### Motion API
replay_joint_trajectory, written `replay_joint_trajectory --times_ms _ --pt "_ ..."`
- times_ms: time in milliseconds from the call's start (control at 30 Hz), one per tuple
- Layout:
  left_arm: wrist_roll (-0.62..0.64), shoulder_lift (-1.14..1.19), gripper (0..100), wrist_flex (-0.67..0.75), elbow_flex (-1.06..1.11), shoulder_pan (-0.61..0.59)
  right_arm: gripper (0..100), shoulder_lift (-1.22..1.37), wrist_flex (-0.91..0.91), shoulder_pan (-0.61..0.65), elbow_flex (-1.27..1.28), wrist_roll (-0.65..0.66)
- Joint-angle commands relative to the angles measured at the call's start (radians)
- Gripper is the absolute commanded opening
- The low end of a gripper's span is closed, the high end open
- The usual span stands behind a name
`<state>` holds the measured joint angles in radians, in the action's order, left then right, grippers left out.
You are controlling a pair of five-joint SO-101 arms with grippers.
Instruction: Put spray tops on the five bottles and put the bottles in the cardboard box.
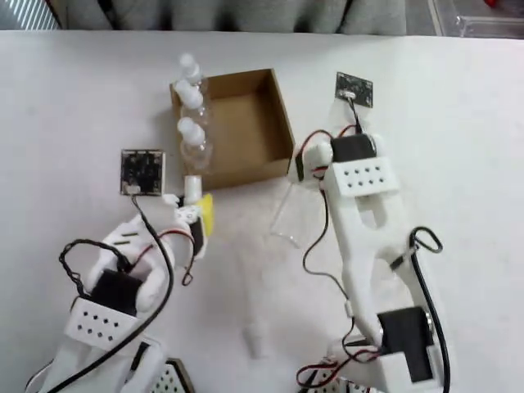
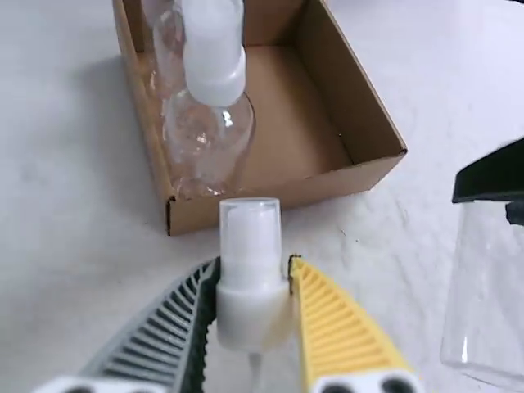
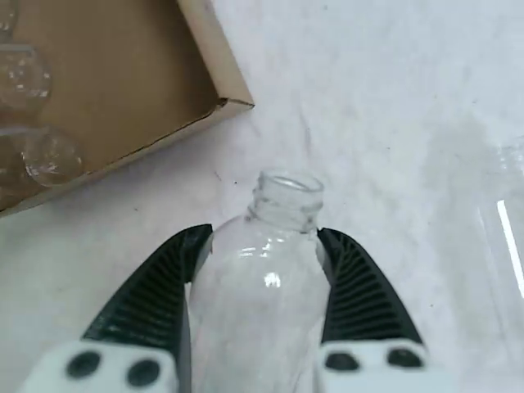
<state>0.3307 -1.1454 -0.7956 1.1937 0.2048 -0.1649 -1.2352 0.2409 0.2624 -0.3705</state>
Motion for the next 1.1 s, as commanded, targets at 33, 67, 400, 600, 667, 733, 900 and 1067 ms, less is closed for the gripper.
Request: replay_joint_trajectory --times_ms 33,67,400,600,667,733,900,1067 --pt "-0.014 -0.019 2 -0.112 -0.112 -0.024 1.6 -0.117 0.039 0.065 0.041 0.104" --pt "-0.014 -0.019 2 -0.112 -0.112 -0.025 1.6 -0.128 0.039 0.077 0.052 0.124" --pt "-0.084 -0.018 2 -0.155 -0.157 -0.147 1.6 -0.326 0.051 0.223 0.207 0.341" --pt "-0.083 -0.012 2 -0.153 -0.166 -0.200 1.6 -0.493 0.159 0.337 0.374 0.417" --pt "-0.083 0.039 2 -0.160 -0.199 -0.229 1.6 -0.545 0.200 0.366 0.431 0.453" --pt "-0.081 0.140 2 -0.180 -0.256 -0.263 1.6 -0.599 0.248 0.395 0.489 0.491" --pt "-0.083 0.357 2 -0.175 -0.376 -0.332 1.6 -0.728 0.397 0.452 0.649 0.552" --pt "-0.029 0.335 2 -0.098 -0.382 -0.341 1.6 -0.837 0.526 0.521 0.783 0.605"
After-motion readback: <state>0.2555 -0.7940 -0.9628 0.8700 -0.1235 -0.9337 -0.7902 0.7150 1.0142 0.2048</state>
